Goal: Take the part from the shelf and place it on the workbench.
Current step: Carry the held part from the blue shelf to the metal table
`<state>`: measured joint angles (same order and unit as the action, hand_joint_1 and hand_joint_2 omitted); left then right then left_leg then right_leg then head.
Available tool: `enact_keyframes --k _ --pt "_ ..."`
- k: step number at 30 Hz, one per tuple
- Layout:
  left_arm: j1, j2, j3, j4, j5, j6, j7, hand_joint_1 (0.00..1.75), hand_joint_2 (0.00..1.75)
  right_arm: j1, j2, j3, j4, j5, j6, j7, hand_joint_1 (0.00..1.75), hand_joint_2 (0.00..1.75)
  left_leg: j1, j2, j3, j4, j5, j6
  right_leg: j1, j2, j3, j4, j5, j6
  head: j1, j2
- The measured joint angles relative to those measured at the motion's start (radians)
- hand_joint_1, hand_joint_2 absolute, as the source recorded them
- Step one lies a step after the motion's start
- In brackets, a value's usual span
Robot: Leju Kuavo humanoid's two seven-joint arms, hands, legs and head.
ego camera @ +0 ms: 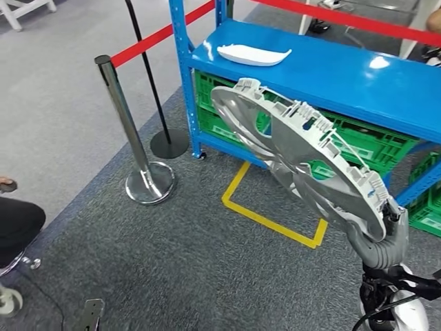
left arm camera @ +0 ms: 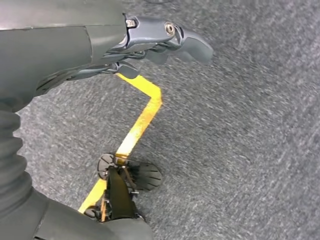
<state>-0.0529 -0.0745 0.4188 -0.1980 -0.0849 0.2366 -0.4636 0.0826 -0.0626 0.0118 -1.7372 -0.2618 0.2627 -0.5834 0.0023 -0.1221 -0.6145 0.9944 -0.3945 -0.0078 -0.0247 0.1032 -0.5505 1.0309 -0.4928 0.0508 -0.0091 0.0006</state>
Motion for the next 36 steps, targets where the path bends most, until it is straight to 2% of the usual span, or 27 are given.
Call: enact_keyframes --k 2,3,4,6,8,9,10,11,13,14,15,17,18,20,21,22,23,24,25,26,28,29,31,32,33,35,36 --pt "0.005 0.001 0.0 0.0 -0.001 0.001 0.0 0.0 1.75 0.004 0.0 -0.001 -0.004 -0.002 0.0 0.001 1.75 1.75 0.005 -0.016 -0.012 -0.002 0.008 -0.013 0.002 -0.023 -0.003 0.0 0.005 -0.014 0.0 0.0" --pt "0.007 0.001 0.0 0.0 -0.001 0.001 0.0 0.0 1.75 0.005 0.0 -0.002 -0.006 -0.003 0.0 0.001 1.75 1.75 0.004 -0.005 -0.019 0.007 0.002 -0.019 0.002 -0.036 -0.004 -0.001 0.009 -0.021 -0.003 0.0" --pt "0.008 0.001 0.0 0.0 -0.002 0.0 0.0 0.0 1.75 0.007 0.0 -0.003 -0.009 -0.004 0.0 0.001 1.75 1.75 0.002 0.019 -0.034 0.034 -0.017 -0.024 0.002 -0.051 -0.004 -0.004 0.012 -0.027 -0.006 0.0" --pt "0.004 -0.001 -0.001 0.0 -0.005 -0.001 0.0 0.0 1.75 0.013 -0.001 -0.006 -0.015 -0.008 0.0 0.002 1.75 1.75 -0.001 0.082 -0.086 0.146 -0.081 -0.03 0.006 -0.083 -0.004 -0.006 0.015 -0.035 -0.012 0.0" --pt "0.002 -0.002 -0.001 0.0 -0.007 -0.003 0.0 0.0 1.75 0.019 -0.001 -0.008 -0.017 -0.011 -0.001 0.003 1.75 1.75 -0.001 0.108 -0.134 0.264 -0.128 -0.032 0.012 -0.116 -0.006 -0.005 0.015 -0.038 -0.013 0.0" --pt "0.002 -0.003 -0.002 0.0 -0.006 -0.004 0.0 0.0 1.75 0.022 -0.001 -0.008 -0.018 -0.012 -0.001 0.004 1.75 1.75 -0.001 0.113 -0.138 0.283 -0.129 -0.032 0.013 -0.131 -0.006 -0.005 0.015 -0.038 -0.013 0.0" --pt "0.004 -0.003 -0.002 0.0 -0.004 -0.005 0.0 0.0 1.75 0.025 -0.001 -0.008 -0.019 -0.011 -0.001 0.005 1.75 1.75 -0.001 0.116 -0.122 0.262 -0.112 -0.03 0.015 -0.145 -0.006 -0.005 0.015 -0.038 -0.013 0.0" --pt "0.006 -0.003 -0.001 0.0 -0.002 -0.006 0.0 0.0 1.75 0.027 -0.001 -0.008 -0.021 -0.011 -0.002 0.006 1.75 1.75 -0.002 0.122 -0.089 0.209 -0.084 -0.026 0.016 -0.158 -0.006 -0.005 0.014 -0.038 -0.013 0.0" --pt "0.006 -0.002 -0.001 0.0 0.0 -0.007 0.0 0.0 1.75 0.028 -0.001 -0.008 -0.027 -0.011 -0.002 0.006 1.75 1.75 -0.01 0.159 -0.011 0.074 -0.037 -0.017 0.019 -0.181 -0.005 -0.005 0.013 -0.035 -0.013 0.0" --pt "0.004 -0.002 -0.001 0.0 0.001 -0.008 0.0 0.0 1.75 0.027 -0.001 -0.009 -0.031 -0.011 -0.003 0.006 1.75 1.75 -0.014 0.174 0.012 0.029 -0.027 -0.011 0.021 -0.19 -0.006 -0.005 0.012 -0.032 -0.012 0.0" --pt "0.003 -0.002 -0.001 0.0 0.002 -0.011 0.0 0.0 1.75 0.027 -0.001 -0.009 -0.034 -0.011 -0.003 0.007 1.75 1.75 -0.018 0.183 0.021 0.006 -0.025 -0.006 0.024 -0.199 -0.006 -0.005 0.011 -0.029 -0.012 0.0" --pt "0.005 -0.002 0.001 0.0 0.013 -0.022 -0.001 0.0 1.75 0.028 0.0 -0.008 -0.039 -0.011 -0.005 0.008 1.75 1.75 -0.02 0.164 0.018 -0.002 -0.022 0.006 0.025 -0.216 -0.004 -0.007 0.01 -0.019 -0.012 0.0" --pt "0.008 -0.002 0.004 0.0 0.02 -0.03 -0.002 0.0 1.75 0.029 0.0 -0.008 -0.041 -0.01 -0.007 0.008 1.75 1.75 -0.019 0.154 0.018 -0.006 -0.019 0.011 0.024 -0.207 -0.006 -0.003 0.004 -0.014 -0.012 0.0" --pt "0.011 -0.002 0.008 0.0 0.025 -0.029 -0.007 0.0 1.75 0.033 0.0 -0.007 -0.047 -0.009 -0.01 0.01 1.75 1.75 -0.014 0.134 0.019 -0.011 -0.014 0.023 0.02 -0.159 -0.03 0.054 -0.036 -0.007 -0.009 0.0" --pt "0.012 -0.002 0.009 0.0 0.018 -0.014 -0.009 0.0 1.75 0.036 -0.001 -0.008 -0.049 -0.009 -0.011 0.01 1.75 1.75 -0.012 0.123 0.018 -0.011 -0.013 0.026 0.02 -0.131 -0.056 0.114 -0.069 -0.005 -0.007 0.0" --pt "0.011 -0.002 0.009 0.0 0.007 0.007 -0.01 0.0 1.75 0.039 -0.001 -0.008 -0.051 -0.009 -0.012 0.01 1.75 1.75 -0.012 0.111 0.017 -0.011 -0.012 0.028 0.02 -0.115 -0.087 0.183 -0.101 -0.004 -0.006 0.0" --pt "0.01 -0.004 0.007 0.0 -0.006 0.034 -0.01 0.0 1.75 0.042 -0.001 -0.008 -0.051 -0.009 -0.012 0.011 1.75 1.75 -0.012 0.097 0.016 -0.011 -0.011 0.03 0.02 -0.108 -0.116 0.243 -0.121 -0.003 -0.005 0.0" --pt "0.009 -0.005 0.006 0.0 -0.014 0.056 -0.01 0.0 1.75 0.044 -0.001 -0.008 -0.051 -0.009 -0.013 0.012 1.75 1.75 -0.012 0.083 0.015 -0.01 -0.01 0.03 0.02 -0.105 -0.133 0.274 -0.124 -0.003 -0.005 0.0" --pt "0.009 -0.007 0.004 0.0 -0.018 0.073 -0.01 0.0 1.75 0.046 -0.001 -0.009 -0.051 -0.01 -0.013 0.013 1.75 1.75 -0.012 0.069 0.015 -0.01 -0.009 0.03 0.019 -0.104 -0.132 0.268 -0.108 -0.003 -0.005 0.0" --pt "0.009 -0.01 0.004 0.0 -0.017 0.087 -0.01 0.0 1.75 0.046 -0.001 -0.009 -0.051 -0.01 -0.014 0.014 1.75 1.75 -0.01 0.055 0.016 -0.009 -0.008 0.029 0.018 -0.099 -0.114 0.225 -0.077 -0.003 -0.005 0.0" --pt "0.007 -0.015 0.004 0.0 -0.011 0.102 -0.01 0.0 1.75 0.046 -0.001 -0.009 -0.052 -0.01 -0.014 0.015 1.75 1.75 -0.008 0.029 0.015 -0.006 -0.007 0.023 0.011 -0.059 -0.053 0.095 -0.012 0.0 -0.005 0.0" --pt "0.007 -0.016 0.005 0.0 -0.009 0.106 -0.01 0.0 1.75 0.045 -0.001 -0.009 -0.052 -0.01 -0.014 0.016 1.75 1.75 -0.008 0.021 0.014 -0.004 -0.006 0.02 0.007 -0.035 -0.031 0.047 0.006 0.001 -0.006 0.0" --pt "0.006 -0.017 0.005 0.0 -0.009 0.108 -0.009 0.0 1.75 0.045 -0.001 -0.009 -0.052 -0.01 -0.014 0.017 1.75 1.75 -0.009 0.014 0.012 -0.002 -0.006 0.017 0.003 -0.005 -0.017 0.016 0.01 0.002 -0.006 0.0" --pt "0.005 -0.017 0.005 0.0 -0.009 0.108 -0.009 0.0 1.75 0.045 -0.001 -0.009 -0.052 -0.01 -0.014 0.017 1.75 1.75 -0.009 0.013 0.011 -0.002 -0.006 0.016 0.003 -0.004 -0.016 0.014 0.01 0.002 -0.006 0.0" --pt "0.006 -0.019 0.005 0.0 -0.009 0.106 -0.004 0.0 1.75 0.044 -0.001 -0.009 -0.053 -0.01 -0.014 0.017 1.75 1.75 -0.008 0.008 0.005 -0.001 -0.003 0.009 0.003 -0.017 -0.013 0.008 0.012 -0.006 -0.006 0.0" --pt "0.006 -0.023 0.005 0.0 -0.01 0.102 0.008 0.0 1.75 0.042 -0.001 -0.01 -0.054 -0.011 -0.014 0.019 1.75 1.75 -0.008 0.035 -0.025 0.036 -0.022 -0.011 0.005 -0.053 -0.005 -0.005 0.016 -0.027 -0.011 0.0" --pt "0.005 -0.026 0.005 0.0 -0.01 0.101 0.014 0.0 1.75 0.042 -0.001 -0.011 -0.055 -0.011 -0.014 0.02 1.75 1.75 -0.006 0.058 -0.054 0.084 -0.047 -0.022 0.007 -0.078 -0.002 -0.01 0.019 -0.038 -0.014 0.0"
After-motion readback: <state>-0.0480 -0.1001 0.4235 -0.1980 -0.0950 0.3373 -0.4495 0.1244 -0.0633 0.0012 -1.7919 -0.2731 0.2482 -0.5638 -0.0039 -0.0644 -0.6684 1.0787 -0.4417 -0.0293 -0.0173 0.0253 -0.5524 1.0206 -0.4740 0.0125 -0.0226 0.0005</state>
